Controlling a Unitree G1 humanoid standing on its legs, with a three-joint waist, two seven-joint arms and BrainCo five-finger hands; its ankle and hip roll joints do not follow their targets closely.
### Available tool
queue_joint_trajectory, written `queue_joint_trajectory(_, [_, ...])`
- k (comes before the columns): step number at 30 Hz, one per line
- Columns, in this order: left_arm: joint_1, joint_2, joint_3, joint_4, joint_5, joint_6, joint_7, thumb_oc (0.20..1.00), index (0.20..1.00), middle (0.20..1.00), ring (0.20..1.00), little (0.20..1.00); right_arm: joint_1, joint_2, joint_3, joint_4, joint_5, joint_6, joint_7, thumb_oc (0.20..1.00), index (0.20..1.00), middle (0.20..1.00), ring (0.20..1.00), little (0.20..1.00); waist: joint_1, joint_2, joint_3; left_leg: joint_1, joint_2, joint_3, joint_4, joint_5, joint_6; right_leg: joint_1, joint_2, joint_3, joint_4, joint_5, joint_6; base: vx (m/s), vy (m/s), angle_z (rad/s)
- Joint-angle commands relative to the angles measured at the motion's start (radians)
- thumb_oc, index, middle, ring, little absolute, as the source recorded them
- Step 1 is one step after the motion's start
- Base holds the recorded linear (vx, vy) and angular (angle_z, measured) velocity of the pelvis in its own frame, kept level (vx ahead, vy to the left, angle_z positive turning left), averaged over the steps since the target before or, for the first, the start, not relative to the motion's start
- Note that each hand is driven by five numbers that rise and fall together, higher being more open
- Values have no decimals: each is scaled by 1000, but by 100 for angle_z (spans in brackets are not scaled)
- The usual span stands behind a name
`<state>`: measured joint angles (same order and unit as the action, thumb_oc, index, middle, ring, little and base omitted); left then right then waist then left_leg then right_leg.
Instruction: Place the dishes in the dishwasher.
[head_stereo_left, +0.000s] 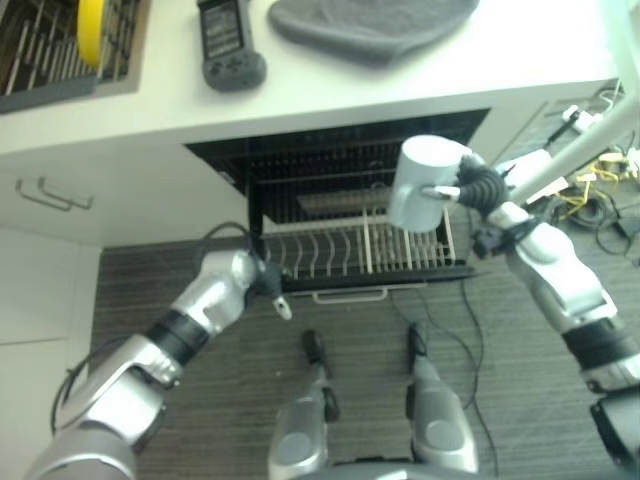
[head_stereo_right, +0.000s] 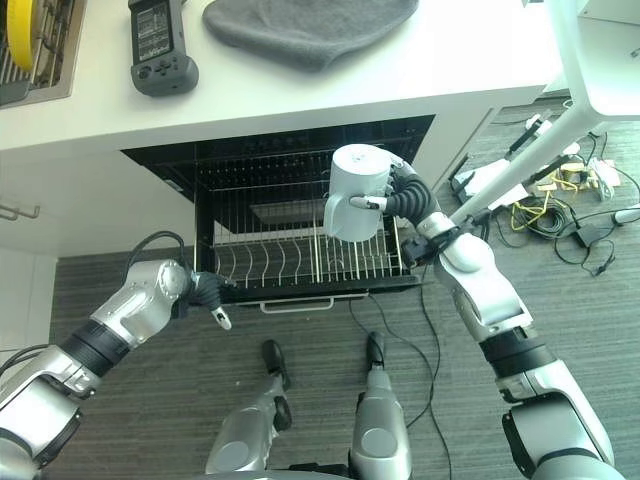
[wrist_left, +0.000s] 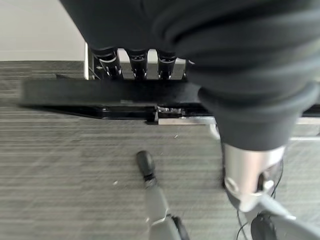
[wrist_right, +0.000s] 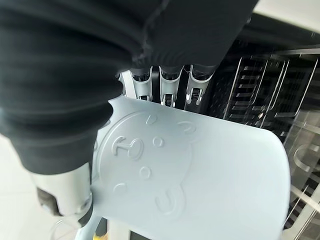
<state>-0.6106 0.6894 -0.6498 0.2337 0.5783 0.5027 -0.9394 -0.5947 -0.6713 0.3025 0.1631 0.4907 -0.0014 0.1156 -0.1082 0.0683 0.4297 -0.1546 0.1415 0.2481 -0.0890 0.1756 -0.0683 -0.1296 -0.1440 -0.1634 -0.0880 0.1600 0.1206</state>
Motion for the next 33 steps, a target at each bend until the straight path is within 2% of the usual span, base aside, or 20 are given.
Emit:
queue_joint_trajectory(1, [62, 74, -112, 55, 90, 75, -271, 1000, 1000, 1000, 1000, 1000, -84, 20, -2, 21, -6, -31, -3, 200, 200, 200, 200, 200, 31, -39, -63, 53, 22, -87, 2, -118, -55, 32, -38, 30, 1, -84, 49, 19, 29, -5])
queue_joint_trajectory(2, [66, 92, -149, 51, 120, 71, -324, 1000, 1000, 1000, 1000, 1000, -119, 10, 9, 72, -1, -22, 7, 200, 200, 200, 200, 200, 35, -39, -58, 50, 19, -89, 2, -119, -56, 32, -38, 31, 1, -86, 49, 0, 0, 0])
queue_joint_trajectory(7, [110, 108, -211, 31, 201, 26, -428, 1000, 1000, 1000, 1000, 1000, -191, -16, 22, 207, -1, -4, 41, 200, 200, 200, 200, 200, 55, -31, -44, 40, 12, -103, 2, -123, -58, 30, -38, 24, 1, -92, 50, 4, 6, -1])
queue_joint_trajectory(14, [226, 58, -250, 83, 284, -15, -343, 1000, 1000, 1000, 1000, 1000, -247, -24, 32, 357, -38, 14, 80, 200, 200, 200, 200, 200, 83, -17, -28, 24, -1, -123, 2, -124, -58, 24, -41, 13, 1, -95, 50, 4, 13, -2])
queue_joint_trajectory(19, [267, 8, -264, 154, 254, -24, -222, 1000, 1000, 1000, 1000, 1000, -276, -20, 47, 451, -50, 56, 101, 200, 200, 200, 200, 200, 93, -1, -21, 12, -10, -133, 2, -123, -57, 16, -45, 5, 1, -97, 48, 8, 23, 1])
queue_joint_trajectory(28, [307, -140, -295, 450, 148, -89, 96, 1000, 1000, 1000, 1000, 1000, -358, 34, 94, 635, -60, 84, 114, 200, 200, 200, 200, 200, 111, 14, -10, -8, -21, -144, 2, -118, -53, -3, -52, -3, 2, -91, 49, 4, 7, 4])
queue_joint_trajectory(29, [303, -168, -297, 509, 119, -99, 151, 1000, 1000, 1000, 1000, 1000, -379, 47, 105, 672, -66, 98, 115, 200, 200, 200, 200, 200, 111, 21, -9, -12, -24, -144, 2, -116, -53, -8, -54, -1, 3, -91, 49, 26, 61, 1])
queue_joint_trajectory(32, [301, -193, -297, 561, 78, -115, 199, 1000, 1000, 1000, 1000, 1000, -405, 55, 115, 724, -87, 104, 119, 200, 200, 200, 200, 200, 112, 36, -7, -17, -28, -143, 2, -112, -52, -17, -58, 2, 6, -90, 49, 33, 79, 0])
queue_joint_trajectory(33, [298, -202, -294, 563, 65, -110, 214, 1000, 1000, 1000, 1000, 1000, -438, 60, 126, 774, -112, 117, 112, 200, 200, 200, 200, 200, 116, 56, -1, -25, -35, -146, 2, -106, -52, -27, -62, 5, 9, -90, 48, 34, 96, 0])
